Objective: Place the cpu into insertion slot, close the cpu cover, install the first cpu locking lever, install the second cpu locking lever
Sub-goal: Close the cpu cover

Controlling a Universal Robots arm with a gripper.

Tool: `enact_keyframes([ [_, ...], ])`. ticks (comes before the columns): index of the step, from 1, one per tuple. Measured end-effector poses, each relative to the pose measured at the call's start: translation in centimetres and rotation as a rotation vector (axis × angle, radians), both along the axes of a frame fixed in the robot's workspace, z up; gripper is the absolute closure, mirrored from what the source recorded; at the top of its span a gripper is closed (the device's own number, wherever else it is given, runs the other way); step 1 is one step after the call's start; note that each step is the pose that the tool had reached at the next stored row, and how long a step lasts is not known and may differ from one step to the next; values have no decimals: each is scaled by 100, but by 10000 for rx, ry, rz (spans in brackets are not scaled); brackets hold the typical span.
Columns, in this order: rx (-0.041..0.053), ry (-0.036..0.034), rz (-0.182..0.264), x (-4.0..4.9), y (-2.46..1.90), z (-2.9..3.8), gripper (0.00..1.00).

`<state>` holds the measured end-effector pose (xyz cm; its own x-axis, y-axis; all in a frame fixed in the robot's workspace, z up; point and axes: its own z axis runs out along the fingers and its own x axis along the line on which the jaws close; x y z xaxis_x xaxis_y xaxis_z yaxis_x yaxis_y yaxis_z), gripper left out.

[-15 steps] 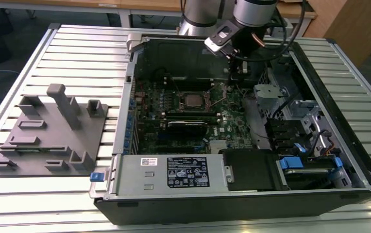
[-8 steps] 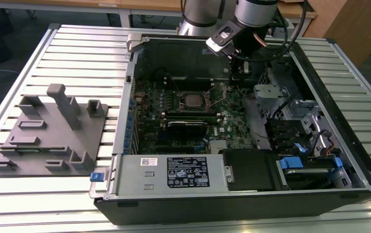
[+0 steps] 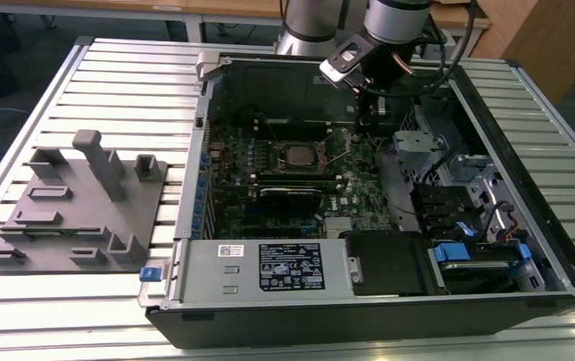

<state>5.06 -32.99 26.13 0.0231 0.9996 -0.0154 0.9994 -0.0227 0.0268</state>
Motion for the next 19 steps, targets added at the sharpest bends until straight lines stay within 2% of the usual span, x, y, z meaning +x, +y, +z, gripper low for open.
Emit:
enact_keyframes([
  [4, 0, 0, -2, 8, 1, -31, 90],
  [13, 0, 0, -2, 10, 1, -156, 90],
  [19, -2, 1, -1, 2, 1, -184, 90],
])
